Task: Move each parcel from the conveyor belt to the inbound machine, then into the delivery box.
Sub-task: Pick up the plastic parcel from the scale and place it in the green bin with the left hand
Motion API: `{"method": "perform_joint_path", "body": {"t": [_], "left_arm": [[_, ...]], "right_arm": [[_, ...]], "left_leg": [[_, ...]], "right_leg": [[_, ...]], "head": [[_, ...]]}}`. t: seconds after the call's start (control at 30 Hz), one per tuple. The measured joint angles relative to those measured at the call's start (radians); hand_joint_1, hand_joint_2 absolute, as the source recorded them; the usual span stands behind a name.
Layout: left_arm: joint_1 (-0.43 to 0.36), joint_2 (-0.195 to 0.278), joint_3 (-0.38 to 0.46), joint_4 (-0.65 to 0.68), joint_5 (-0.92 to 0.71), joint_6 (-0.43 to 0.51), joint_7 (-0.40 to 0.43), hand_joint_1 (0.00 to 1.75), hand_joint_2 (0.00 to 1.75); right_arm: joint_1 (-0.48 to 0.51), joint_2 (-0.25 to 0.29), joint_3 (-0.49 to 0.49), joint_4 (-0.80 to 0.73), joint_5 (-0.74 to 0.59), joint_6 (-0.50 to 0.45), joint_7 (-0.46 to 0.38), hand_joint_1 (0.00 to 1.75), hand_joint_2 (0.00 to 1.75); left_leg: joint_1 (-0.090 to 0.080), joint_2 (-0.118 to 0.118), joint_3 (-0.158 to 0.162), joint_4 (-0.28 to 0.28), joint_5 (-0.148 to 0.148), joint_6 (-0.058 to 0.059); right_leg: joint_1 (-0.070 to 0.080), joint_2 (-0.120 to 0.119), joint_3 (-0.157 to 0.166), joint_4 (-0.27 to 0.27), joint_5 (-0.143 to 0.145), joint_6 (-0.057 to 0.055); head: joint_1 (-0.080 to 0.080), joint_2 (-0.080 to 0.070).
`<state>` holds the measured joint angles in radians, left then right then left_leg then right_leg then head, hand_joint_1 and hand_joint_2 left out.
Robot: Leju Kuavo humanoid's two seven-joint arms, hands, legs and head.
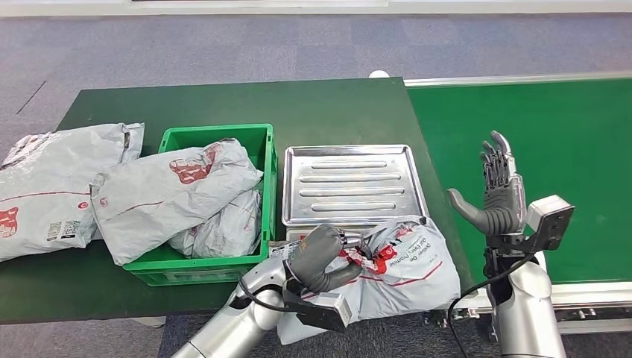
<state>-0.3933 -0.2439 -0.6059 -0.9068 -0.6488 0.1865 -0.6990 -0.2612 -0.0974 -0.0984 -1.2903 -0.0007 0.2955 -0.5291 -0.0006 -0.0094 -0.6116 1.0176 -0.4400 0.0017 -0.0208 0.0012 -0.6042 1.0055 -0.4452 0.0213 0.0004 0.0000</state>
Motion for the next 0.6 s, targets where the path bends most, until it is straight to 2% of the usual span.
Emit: {"method": "perform_joint_path", "body": {"t": [0.17, 0.27, 0.33, 0.4, 0.57, 0.6], "left_arm": [[0.020, 0.043, -0.020, -0.160, 0.307, 0.215, -0.001, 1.75, 1.75], [0.033, 0.073, -0.024, -0.286, 0.328, 0.389, -0.003, 1.75, 1.75], [0.054, 0.078, -0.003, -0.365, 0.226, 0.478, -0.003, 1.75, 1.75], [0.078, 0.071, 0.052, -0.440, 0.064, 0.506, -0.003, 1.75, 1.75], [0.094, 0.019, 0.324, -0.585, -0.384, 0.512, -0.001, 1.75, 1.75], [0.094, 0.010, 0.377, -0.605, -0.427, 0.512, -0.001, 1.75, 1.31]], "right_arm": [[0.008, -0.007, 0.000, -0.005, -0.022, -0.015, 0.010, 0.00, 1.75], [0.015, -0.013, 0.000, -0.006, -0.031, -0.024, 0.011, 0.00, 1.75], [0.018, -0.014, 0.001, -0.006, -0.034, -0.027, 0.011, 0.00, 1.75], [0.019, -0.014, 0.003, -0.007, -0.035, -0.031, 0.010, 0.00, 1.75], [0.019, -0.014, 0.012, -0.008, -0.032, -0.043, 0.008, 0.00, 1.75], [0.019, -0.014, 0.014, -0.008, -0.031, -0.044, 0.008, 0.00, 1.75]], "left_leg": [[0.000, 0.000, 0.000, 0.000, 0.000, 0.000], [0.000, 0.000, -0.001, 0.000, 0.000, 0.000], [0.000, 0.000, -0.001, 0.000, 0.000, 0.000], [0.000, 0.000, -0.002, 0.000, 0.000, 0.000], [0.000, 0.001, -0.001, 0.000, 0.000, 0.000], [0.000, 0.001, -0.001, 0.000, 0.000, 0.000]], "right_leg": [[0.000, 0.001, -0.001, 0.000, 0.000, 0.000], [0.000, 0.000, -0.001, 0.000, 0.000, 0.000], [0.000, 0.000, -0.001, 0.000, 0.000, 0.000], [0.000, 0.000, -0.001, 0.000, -0.001, 0.000], [0.000, 0.000, -0.001, 0.000, -0.001, 0.000], [0.000, 0.000, -0.001, 0.000, -0.001, 0.000]], "head": [[0.000, 0.000], [0.000, 0.000], [0.000, 0.000], [0.000, 0.000], [0.000, 0.000], [0.000, 0.000]]}}
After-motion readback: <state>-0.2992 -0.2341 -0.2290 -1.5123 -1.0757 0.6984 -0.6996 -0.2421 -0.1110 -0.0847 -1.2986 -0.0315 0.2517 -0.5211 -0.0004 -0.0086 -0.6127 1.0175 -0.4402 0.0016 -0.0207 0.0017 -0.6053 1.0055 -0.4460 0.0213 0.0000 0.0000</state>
